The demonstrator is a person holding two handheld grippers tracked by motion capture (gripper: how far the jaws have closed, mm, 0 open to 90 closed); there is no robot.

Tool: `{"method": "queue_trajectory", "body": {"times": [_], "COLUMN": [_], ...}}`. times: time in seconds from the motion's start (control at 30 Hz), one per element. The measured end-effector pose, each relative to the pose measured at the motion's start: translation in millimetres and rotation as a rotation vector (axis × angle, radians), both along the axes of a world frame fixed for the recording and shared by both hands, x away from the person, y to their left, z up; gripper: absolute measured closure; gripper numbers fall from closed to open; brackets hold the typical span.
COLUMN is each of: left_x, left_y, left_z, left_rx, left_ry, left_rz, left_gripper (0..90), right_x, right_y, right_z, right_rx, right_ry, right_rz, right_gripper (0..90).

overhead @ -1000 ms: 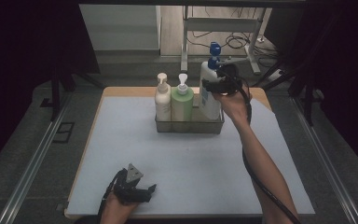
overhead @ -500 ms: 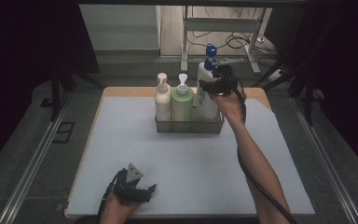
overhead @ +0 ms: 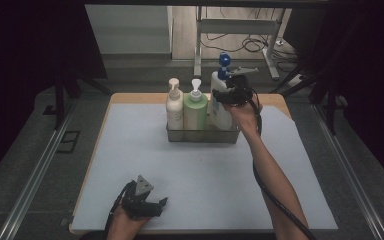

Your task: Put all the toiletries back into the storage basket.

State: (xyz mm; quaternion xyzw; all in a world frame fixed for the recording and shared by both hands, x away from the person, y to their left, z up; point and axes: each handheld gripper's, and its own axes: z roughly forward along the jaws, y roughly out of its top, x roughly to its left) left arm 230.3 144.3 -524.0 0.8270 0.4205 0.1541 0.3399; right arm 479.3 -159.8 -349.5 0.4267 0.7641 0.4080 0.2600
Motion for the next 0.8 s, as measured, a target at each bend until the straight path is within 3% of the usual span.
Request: {"method": "queue_trajectory", "body": {"times": [0.8], "left_x": [0.0], "left_y": [0.0], "left_z": [0.0], "left_rx": [-0.002], "left_ry": [0.002], "left_rz": [0.001], "left_gripper": [12.5], "right_x": [-7.1], "right_y": [-12.0], "right_z": [-22.4], "right_rx": [-0.002], "right_ry": [0.037], "right_rz": [-0.002], "right_gripper": [40.1]}}
